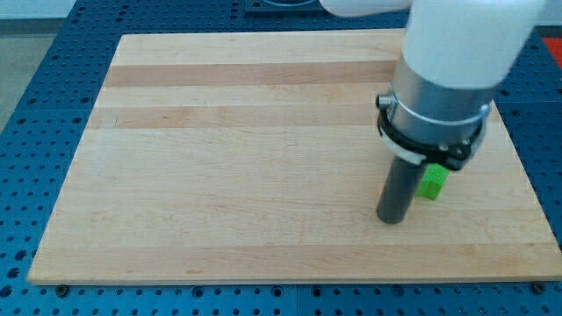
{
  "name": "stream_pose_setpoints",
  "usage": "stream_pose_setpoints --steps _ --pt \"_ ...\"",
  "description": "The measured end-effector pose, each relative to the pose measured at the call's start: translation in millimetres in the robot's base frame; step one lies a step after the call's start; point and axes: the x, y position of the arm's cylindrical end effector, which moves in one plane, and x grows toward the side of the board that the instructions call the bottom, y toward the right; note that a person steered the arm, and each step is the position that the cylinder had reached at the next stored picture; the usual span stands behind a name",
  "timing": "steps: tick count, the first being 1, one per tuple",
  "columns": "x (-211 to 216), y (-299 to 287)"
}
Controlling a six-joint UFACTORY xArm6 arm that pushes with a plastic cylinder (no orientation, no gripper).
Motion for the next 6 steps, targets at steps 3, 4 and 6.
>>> stream_pose_setpoints --steps 3,4,6 --pt "-67.5 -32.9" --pt "-71.1 -20.4" --pt "-5.7 23.8"
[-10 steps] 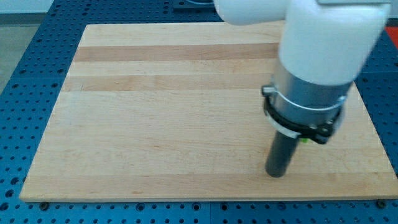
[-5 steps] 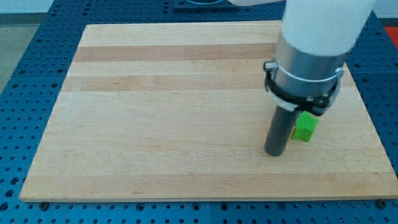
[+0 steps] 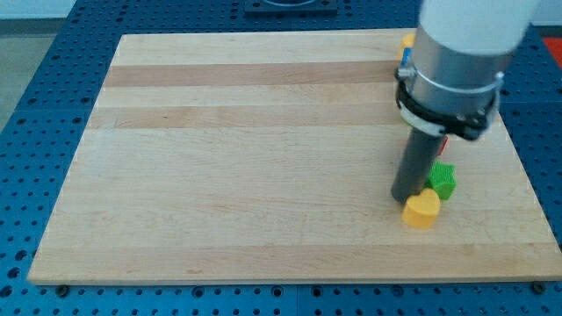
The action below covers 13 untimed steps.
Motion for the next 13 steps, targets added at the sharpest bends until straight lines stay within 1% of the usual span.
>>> stream_pose_setpoints --steps 1,2,3,4,5,6,7,8,9,10,11,12,13 --pt "24.6 10.8" --pt "25.0 -10.8" --pt "66.2 -39.6" --pt "79.9 -10.8" --pt "62.4 26.6" --pt "66.5 25.3" --pt "80.8 86.8" --pt "63.0 68.9" --pt "57.9 32.6" --pt "66.6 40.7" --pt "64.9 106.7" --pt "11.3 117.7" --pt "-0.5 119.7"
